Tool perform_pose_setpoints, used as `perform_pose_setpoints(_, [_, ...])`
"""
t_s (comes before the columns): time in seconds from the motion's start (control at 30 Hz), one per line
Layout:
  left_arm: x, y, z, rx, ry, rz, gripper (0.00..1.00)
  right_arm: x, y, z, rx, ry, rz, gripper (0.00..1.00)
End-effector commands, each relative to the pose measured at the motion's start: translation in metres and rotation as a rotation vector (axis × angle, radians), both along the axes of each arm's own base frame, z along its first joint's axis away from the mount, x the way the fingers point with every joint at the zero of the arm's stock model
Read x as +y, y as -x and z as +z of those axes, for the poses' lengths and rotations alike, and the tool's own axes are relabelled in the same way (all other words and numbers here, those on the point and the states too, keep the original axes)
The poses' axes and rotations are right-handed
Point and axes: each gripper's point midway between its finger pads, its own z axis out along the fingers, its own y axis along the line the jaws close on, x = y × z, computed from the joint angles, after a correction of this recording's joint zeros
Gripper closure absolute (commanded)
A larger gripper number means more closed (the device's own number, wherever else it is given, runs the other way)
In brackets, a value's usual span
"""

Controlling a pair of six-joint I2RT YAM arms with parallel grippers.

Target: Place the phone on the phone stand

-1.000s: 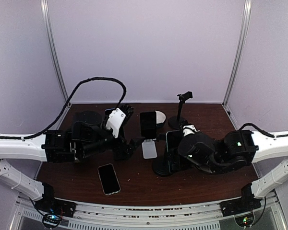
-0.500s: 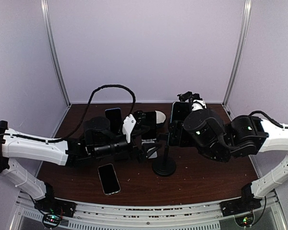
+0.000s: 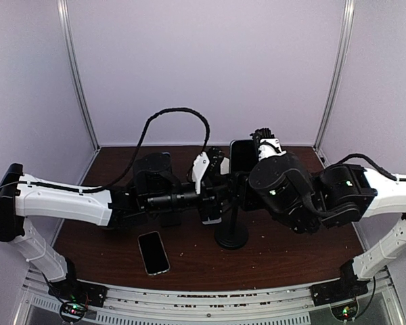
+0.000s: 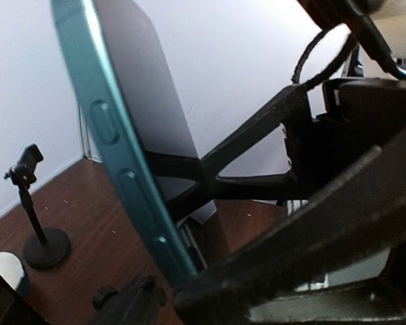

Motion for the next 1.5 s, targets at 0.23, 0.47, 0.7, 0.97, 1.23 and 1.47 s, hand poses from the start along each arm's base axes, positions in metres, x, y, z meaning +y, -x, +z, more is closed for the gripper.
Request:
perform_pose_setpoints(0.23, [-0.007,0.01,0.011,0.012,0.039,-0.103,0.73,0.002,0.005,0.017,-0.063,-0.03,0.017,0.65])
perform_pose_setpoints(0.47, [-0.008,0.012,0.011,0.032,0.057,-0.114,0.93,-0.009,0.007,0.011,-0.054,-0.017,0.008,0.64])
perform_pose_setpoints(0.7, [-0.004,0.014,0.017,0.016,0.088,-0.121,1.0,-0.013,0.011,0.005,-0.039,0.011,0.054,0.36])
perform_pose_setpoints(0.97, [0.015,0.032,0.033,-0.05,0.153,-0.172,1.0,-0.019,0.051,0.018,-0.008,0.006,0.542,0.0])
perform_pose_setpoints(1.23, [0.019,0.047,0.033,-0.096,0.175,-0.25,1.0,-0.038,0.073,0.051,-0.094,-0.267,0.848,0.01])
perform_pose_setpoints(1.47, [0.015,0.051,0.031,-0.08,0.204,-0.288,1.0,0.001,0.087,0.041,-0.006,-0.219,1.046,0.16])
